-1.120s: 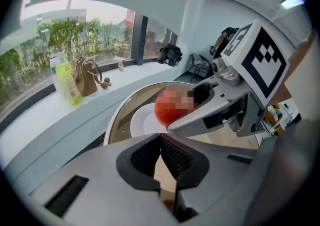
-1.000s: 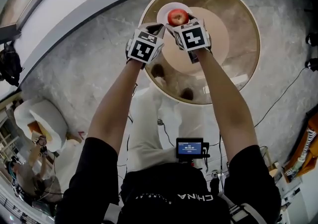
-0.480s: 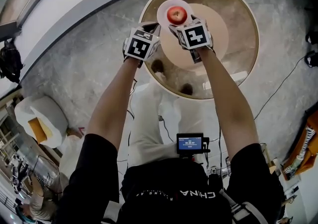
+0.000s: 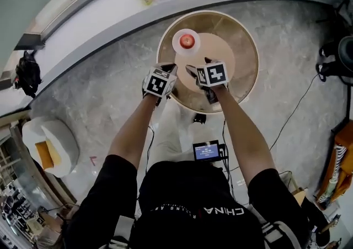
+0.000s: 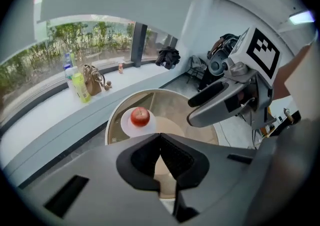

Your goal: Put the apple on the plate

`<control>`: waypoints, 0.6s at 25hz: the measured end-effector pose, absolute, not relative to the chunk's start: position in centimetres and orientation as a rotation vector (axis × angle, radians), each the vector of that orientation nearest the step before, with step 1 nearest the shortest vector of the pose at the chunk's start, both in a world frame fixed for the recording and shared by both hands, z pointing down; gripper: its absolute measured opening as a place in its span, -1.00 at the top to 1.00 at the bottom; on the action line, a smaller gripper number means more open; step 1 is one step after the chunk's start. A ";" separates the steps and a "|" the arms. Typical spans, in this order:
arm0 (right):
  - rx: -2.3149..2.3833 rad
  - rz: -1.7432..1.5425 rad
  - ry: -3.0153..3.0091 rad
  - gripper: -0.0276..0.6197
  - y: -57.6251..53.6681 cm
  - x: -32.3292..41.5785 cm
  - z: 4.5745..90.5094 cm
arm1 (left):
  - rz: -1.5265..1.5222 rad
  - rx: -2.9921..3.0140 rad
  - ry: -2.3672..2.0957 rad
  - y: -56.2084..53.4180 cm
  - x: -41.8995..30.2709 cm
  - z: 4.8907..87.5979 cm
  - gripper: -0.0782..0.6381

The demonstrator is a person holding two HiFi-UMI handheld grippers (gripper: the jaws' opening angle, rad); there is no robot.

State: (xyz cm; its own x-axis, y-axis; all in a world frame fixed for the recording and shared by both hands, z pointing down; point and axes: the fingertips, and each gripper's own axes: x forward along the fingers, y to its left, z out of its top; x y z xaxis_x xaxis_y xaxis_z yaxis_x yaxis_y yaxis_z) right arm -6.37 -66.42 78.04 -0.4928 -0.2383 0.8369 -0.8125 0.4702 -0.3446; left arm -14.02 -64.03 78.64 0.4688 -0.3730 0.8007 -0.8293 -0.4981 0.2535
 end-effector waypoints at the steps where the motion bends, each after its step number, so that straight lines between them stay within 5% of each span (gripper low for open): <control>1: 0.861 0.988 -1.992 -0.31 -65.0 -6.0 75.8 | 0.883 2.083 -1.001 -62.9 -13.6 76.3 0.73; 3: 0.878 0.912 -2.012 -0.14 -62.8 -4.5 71.5 | 0.845 2.118 -1.017 -61.3 -12.8 72.0 0.73; 5: 0.954 0.807 -2.031 0.72 -62.1 -2.5 67.6 | 0.831 2.167 -1.045 -60.8 -12.1 68.3 0.73; 15: 0.974 0.647 -2.134 0.82 -55.6 4.0 58.3 | 0.783 2.219 -1.134 -54.0 -8.4 61.1 0.73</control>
